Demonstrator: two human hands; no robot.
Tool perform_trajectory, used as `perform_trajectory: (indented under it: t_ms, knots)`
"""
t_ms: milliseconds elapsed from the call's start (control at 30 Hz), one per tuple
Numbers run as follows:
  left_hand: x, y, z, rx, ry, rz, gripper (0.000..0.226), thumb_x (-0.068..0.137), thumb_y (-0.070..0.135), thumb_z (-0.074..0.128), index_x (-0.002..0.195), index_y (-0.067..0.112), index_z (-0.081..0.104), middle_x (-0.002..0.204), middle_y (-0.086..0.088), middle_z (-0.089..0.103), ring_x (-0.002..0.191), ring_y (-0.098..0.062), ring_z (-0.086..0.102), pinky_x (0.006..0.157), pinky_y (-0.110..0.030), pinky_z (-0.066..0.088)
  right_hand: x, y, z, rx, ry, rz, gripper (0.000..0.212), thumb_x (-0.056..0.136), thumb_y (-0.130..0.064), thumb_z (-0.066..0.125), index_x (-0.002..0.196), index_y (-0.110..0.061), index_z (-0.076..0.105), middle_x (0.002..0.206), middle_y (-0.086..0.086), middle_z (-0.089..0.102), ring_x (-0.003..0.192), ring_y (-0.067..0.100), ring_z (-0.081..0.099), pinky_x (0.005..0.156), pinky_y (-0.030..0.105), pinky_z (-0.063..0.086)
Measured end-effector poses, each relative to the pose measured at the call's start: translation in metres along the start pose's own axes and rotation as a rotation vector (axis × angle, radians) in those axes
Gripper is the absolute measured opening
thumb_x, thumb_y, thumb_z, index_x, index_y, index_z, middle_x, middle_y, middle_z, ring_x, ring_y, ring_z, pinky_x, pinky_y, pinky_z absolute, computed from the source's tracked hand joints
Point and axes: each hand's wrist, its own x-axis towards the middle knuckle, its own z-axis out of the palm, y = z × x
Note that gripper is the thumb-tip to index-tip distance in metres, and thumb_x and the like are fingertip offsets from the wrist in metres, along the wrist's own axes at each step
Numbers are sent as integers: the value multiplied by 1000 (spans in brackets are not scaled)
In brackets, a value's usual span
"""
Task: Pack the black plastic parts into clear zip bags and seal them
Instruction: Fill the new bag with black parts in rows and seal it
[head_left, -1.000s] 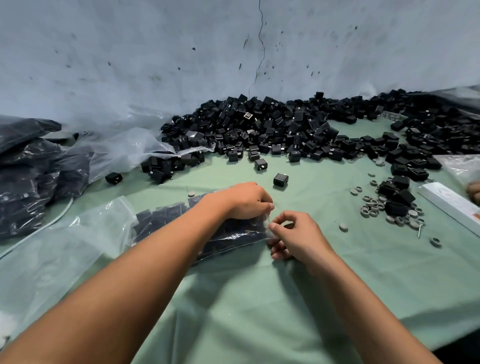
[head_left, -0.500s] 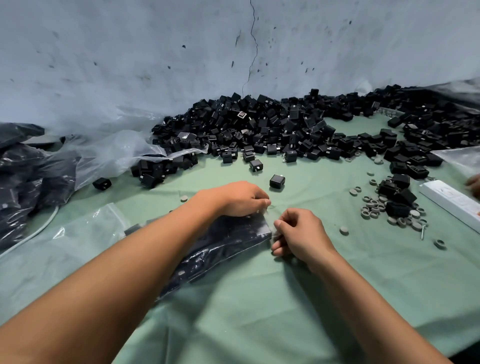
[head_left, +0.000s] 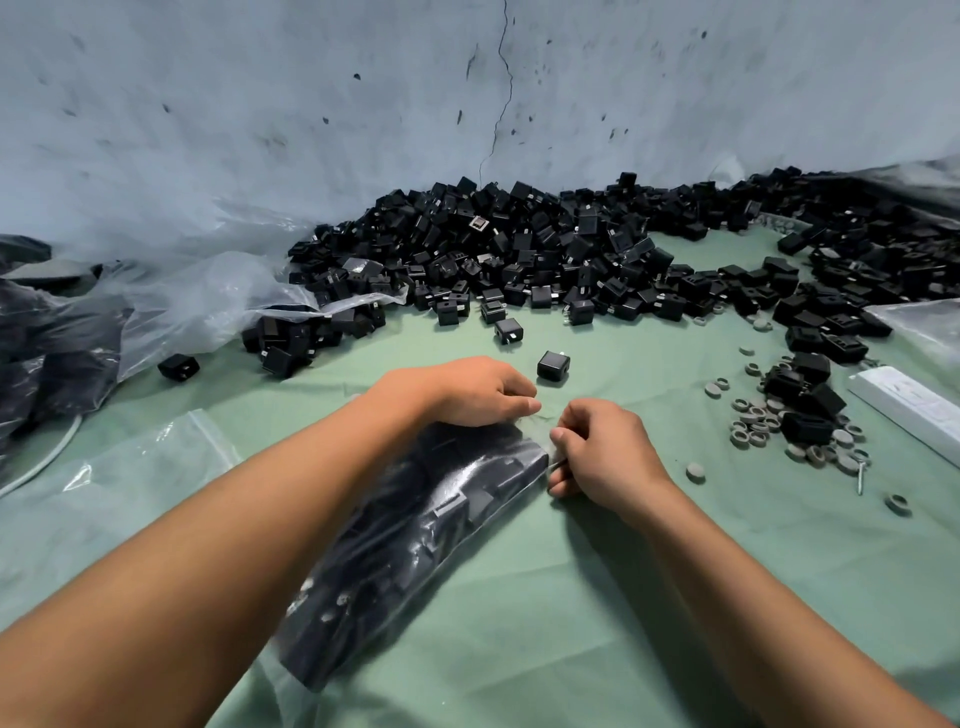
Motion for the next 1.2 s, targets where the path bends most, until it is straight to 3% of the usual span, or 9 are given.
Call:
perform_trajectory:
  t_ms: [167, 267, 433, 633, 967, 1067, 1200]
  knots:
    - [-12, -10, -8, 43, -10, -35, 38, 106, 42, 48, 76, 19, 50, 74, 4, 56, 70, -12, 49, 67, -29, 37, 26, -8, 9, -292, 32, -123, 20, 100, -10, 55, 80, -15, 57, 75, 11, 67, 68, 33, 70, 62, 42, 61]
    - [-26, -20, -7, 58, 6, -85, 38, 105, 38, 52, 73, 19, 47, 72, 3, 53, 70, -16, 47, 65, -29, 36, 41, -18, 21, -424, 35, -196, 26, 94, -9, 57, 73, -21, 49, 78, 0, 59, 79, 28, 59, 59, 30, 41]
    - [-57, -41, 8, -94, 104, -204, 38, 104, 36, 54, 68, 24, 51, 66, 12, 53, 67, -10, 48, 66, -31, 37, 57, -36, 39, -477, -113, -308, 19, 96, -19, 64, 82, -29, 56, 92, 4, 68, 89, 29, 61, 75, 35, 50]
    - [-64, -39, 36, -331, 321, -295, 18, 98, 41, 63, 90, 29, 73, 85, 10, 70, 82, -11, 64, 76, -30, 50, 64, -30, 36, -446, -167, -288, 20, 98, -28, 66, 79, -29, 59, 91, -4, 67, 91, 20, 63, 80, 35, 49]
    - [-49, -33, 38, -506, 337, -281, 17, 98, 34, 67, 103, 24, 79, 99, 7, 75, 89, -7, 66, 78, -27, 49, 53, -21, 40, -360, 43, -215, 11, 97, -25, 65, 86, -22, 66, 89, -2, 69, 89, 21, 62, 76, 32, 44]
    - [-47, -36, 33, -484, 315, -274, 13, 98, 28, 67, 98, 21, 79, 97, 5, 75, 89, -11, 65, 80, -26, 47, 47, -20, 49, -341, 138, -118, 13, 96, -26, 65, 84, -20, 64, 89, 2, 69, 88, 24, 61, 74, 31, 40]
    - [-46, -40, 32, -448, 265, -243, 13, 98, 26, 68, 87, 28, 74, 85, 11, 70, 77, -4, 60, 75, -25, 43, 41, -14, 56, -342, 204, -78, 16, 95, -25, 64, 80, -19, 62, 87, 2, 68, 86, 25, 60, 72, 31, 40]
